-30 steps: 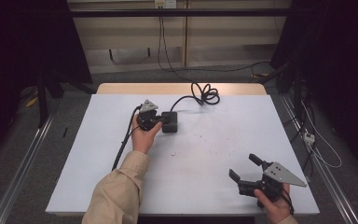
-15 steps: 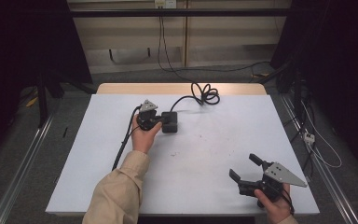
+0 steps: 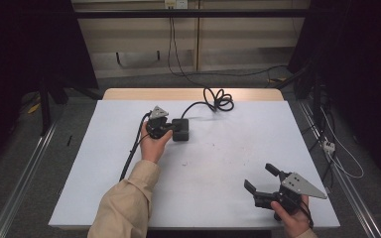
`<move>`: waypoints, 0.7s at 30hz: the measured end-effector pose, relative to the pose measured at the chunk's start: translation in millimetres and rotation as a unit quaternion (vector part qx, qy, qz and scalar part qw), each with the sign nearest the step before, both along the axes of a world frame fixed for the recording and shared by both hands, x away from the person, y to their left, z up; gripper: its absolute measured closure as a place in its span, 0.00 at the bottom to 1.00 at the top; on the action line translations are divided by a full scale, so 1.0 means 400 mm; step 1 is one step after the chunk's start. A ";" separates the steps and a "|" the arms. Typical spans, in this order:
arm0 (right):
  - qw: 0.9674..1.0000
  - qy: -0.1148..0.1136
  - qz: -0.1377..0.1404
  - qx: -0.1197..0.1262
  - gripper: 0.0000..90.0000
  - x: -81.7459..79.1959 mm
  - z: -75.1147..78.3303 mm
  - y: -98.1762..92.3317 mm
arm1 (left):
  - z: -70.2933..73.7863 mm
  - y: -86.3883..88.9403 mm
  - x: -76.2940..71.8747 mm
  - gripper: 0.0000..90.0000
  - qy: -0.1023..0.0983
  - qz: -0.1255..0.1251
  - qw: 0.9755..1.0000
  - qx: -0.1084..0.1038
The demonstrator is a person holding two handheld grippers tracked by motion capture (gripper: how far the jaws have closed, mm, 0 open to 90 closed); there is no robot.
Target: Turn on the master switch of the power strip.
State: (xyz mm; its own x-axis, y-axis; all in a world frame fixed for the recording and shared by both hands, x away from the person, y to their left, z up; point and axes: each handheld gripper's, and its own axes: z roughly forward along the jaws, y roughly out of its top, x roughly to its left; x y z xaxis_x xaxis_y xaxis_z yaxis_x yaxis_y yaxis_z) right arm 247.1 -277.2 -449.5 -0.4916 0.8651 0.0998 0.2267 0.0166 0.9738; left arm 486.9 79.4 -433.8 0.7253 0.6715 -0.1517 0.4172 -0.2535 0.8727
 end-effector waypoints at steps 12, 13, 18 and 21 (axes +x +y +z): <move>1.000 0.000 0.000 0.000 0.05 0.000 0.000 -0.001 | 0.000 -0.003 -0.005 1.00 -0.003 0.005 1.000 0.001; 1.000 0.000 0.000 0.000 0.05 0.000 0.000 0.000 | -0.001 -0.003 -0.005 1.00 -0.003 0.006 1.000 0.001; 1.000 0.001 0.001 0.000 0.05 0.001 0.000 0.000 | -0.001 -0.004 -0.006 1.00 -0.006 0.007 1.000 0.001; 1.000 0.001 0.000 0.002 0.05 0.002 -0.001 0.001 | -0.002 -0.003 -0.005 1.00 -0.002 0.009 1.000 -0.006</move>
